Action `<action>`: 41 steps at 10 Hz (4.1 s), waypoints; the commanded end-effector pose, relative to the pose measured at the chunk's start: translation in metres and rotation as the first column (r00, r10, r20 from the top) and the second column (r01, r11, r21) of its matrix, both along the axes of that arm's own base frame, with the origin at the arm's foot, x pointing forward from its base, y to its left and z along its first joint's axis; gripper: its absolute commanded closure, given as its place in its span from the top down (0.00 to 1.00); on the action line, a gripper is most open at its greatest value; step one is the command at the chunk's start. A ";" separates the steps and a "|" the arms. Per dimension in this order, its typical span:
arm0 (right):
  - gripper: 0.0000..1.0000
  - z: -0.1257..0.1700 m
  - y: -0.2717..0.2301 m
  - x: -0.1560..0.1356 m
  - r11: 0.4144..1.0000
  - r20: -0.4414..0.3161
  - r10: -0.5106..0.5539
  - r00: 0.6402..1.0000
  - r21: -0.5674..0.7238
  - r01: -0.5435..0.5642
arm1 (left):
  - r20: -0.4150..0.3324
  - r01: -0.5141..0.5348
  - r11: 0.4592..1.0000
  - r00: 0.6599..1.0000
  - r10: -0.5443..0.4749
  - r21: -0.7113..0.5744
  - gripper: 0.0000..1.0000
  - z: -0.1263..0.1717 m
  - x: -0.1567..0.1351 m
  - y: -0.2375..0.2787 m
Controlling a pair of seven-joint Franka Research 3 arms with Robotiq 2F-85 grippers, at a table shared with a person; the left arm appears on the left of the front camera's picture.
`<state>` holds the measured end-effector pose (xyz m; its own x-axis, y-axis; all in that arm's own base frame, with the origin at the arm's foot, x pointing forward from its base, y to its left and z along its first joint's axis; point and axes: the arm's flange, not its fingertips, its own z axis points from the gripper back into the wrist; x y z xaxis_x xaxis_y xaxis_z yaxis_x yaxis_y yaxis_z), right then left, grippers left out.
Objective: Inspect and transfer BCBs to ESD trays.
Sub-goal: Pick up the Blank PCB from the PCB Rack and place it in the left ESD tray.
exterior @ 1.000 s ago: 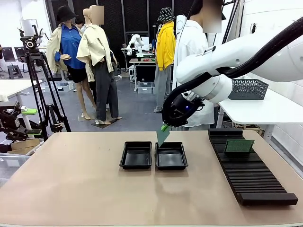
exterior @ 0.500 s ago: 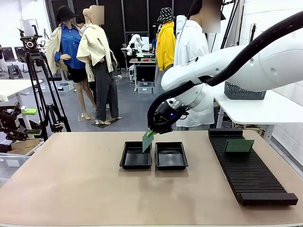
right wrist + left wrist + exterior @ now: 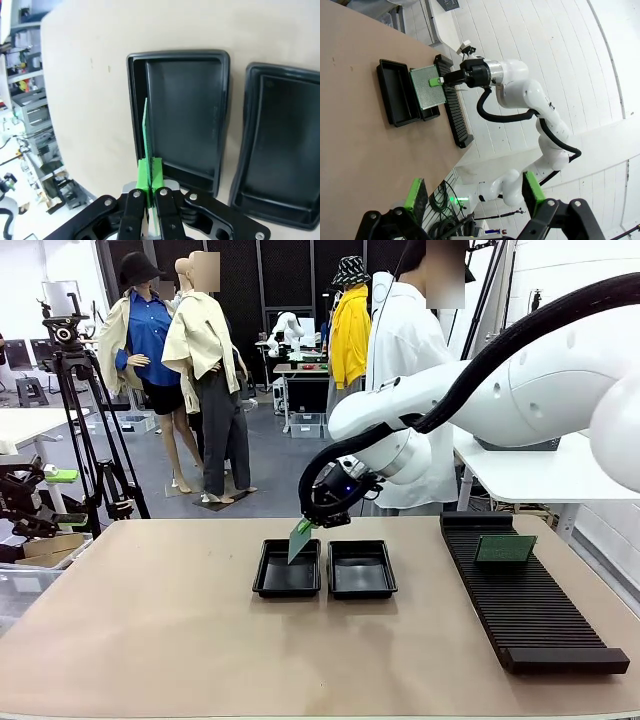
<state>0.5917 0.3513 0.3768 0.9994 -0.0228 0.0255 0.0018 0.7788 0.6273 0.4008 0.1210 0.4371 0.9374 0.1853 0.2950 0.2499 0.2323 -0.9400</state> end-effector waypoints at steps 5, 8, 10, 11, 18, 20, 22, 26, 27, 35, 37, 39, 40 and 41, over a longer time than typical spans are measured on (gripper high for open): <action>0.00 -0.039 0.042 0.021 0.999 -0.064 0.003 0.998 -0.044 -0.006 | 0.003 0.000 1.000 1.000 0.000 0.005 1.00 0.001 -0.001 0.002; 0.00 -0.049 0.048 0.024 0.998 -0.059 -0.016 0.998 -0.066 0.012 | 0.003 0.000 1.000 1.000 0.000 0.005 1.00 0.001 -0.001 0.002; 0.00 -0.052 0.049 0.025 0.997 -0.069 -0.017 0.997 -0.070 0.012 | 0.003 0.000 1.000 1.000 0.000 0.005 1.00 0.001 -0.001 0.002; 0.00 -0.053 0.049 0.026 0.998 -0.074 0.023 0.997 -0.060 -0.028 | 0.003 0.000 1.000 1.000 0.000 0.005 1.00 0.001 -0.001 0.002; 0.00 -0.053 0.043 0.019 0.999 -0.060 0.006 0.998 -0.051 -0.009 | 0.003 0.000 1.000 1.000 0.000 0.005 1.00 0.001 -0.001 0.002; 0.00 -0.053 0.043 0.019 0.999 -0.060 0.006 0.998 -0.051 -0.009 | 0.003 0.000 1.000 1.000 0.000 0.005 1.00 0.001 -0.001 0.002; 0.09 -0.056 0.043 0.024 0.998 -0.084 0.014 0.996 -0.063 -0.020 | 0.003 0.000 1.000 1.000 0.000 0.005 1.00 0.001 -0.001 0.002; 0.82 -0.055 0.042 0.022 0.996 -0.099 0.029 0.995 -0.086 -0.037 | 0.003 0.000 1.000 1.000 0.000 0.005 1.00 0.001 -0.001 0.002; 1.00 -0.050 0.043 0.021 0.994 -0.098 0.022 0.995 -0.103 -0.032 | 0.003 0.000 1.000 1.000 0.000 0.005 1.00 0.001 -0.001 0.002; 1.00 -0.010 0.035 0.016 0.967 -0.120 -0.037 0.992 -0.254 0.005 | 0.003 0.000 1.000 1.000 0.000 0.005 1.00 0.001 -0.001 0.002; 1.00 -0.014 0.031 0.014 0.981 -0.113 -0.004 0.994 -0.192 -0.018 | 0.003 0.000 1.000 1.000 0.000 0.005 1.00 0.001 -0.001 0.002; 1.00 -0.014 0.031 0.014 0.981 -0.113 -0.004 0.994 -0.192 -0.018 | 0.003 0.000 1.000 1.000 0.000 0.005 1.00 0.001 -0.001 0.002; 1.00 -0.014 0.031 0.014 0.981 -0.113 -0.004 0.994 -0.192 -0.018 | 0.003 0.000 1.000 1.000 0.000 0.005 1.00 0.001 -0.001 0.002; 1.00 -0.014 0.031 0.014 0.981 -0.113 -0.004 0.994 -0.192 -0.018 | 0.003 0.000 1.000 1.000 0.000 0.005 1.00 0.001 -0.001 0.002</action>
